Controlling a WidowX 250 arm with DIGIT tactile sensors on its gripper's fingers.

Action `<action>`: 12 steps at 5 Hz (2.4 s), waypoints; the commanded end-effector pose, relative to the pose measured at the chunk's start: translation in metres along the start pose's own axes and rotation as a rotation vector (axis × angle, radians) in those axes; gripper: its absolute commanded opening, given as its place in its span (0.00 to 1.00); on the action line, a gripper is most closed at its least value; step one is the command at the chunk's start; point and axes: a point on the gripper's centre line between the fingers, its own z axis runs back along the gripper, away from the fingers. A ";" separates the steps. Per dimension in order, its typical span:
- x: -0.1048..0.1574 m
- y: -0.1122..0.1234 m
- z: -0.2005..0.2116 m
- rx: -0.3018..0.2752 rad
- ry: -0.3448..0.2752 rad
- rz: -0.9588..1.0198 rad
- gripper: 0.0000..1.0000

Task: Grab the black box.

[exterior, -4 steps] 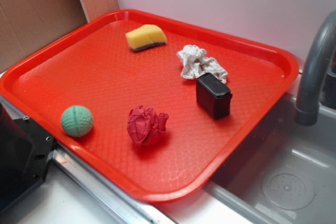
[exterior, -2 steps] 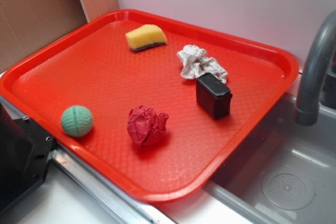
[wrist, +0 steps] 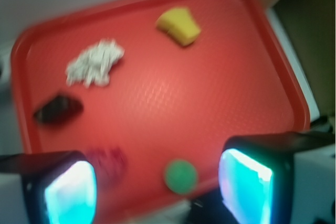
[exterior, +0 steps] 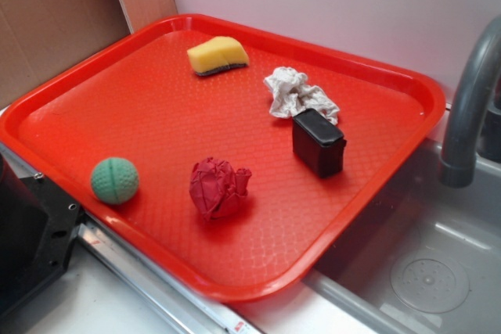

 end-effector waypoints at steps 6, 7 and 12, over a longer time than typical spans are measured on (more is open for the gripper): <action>0.027 -0.067 -0.103 -0.193 0.138 0.417 1.00; 0.027 -0.067 -0.103 -0.193 0.138 0.417 1.00; 0.003 -0.103 -0.133 -0.165 0.259 0.382 0.91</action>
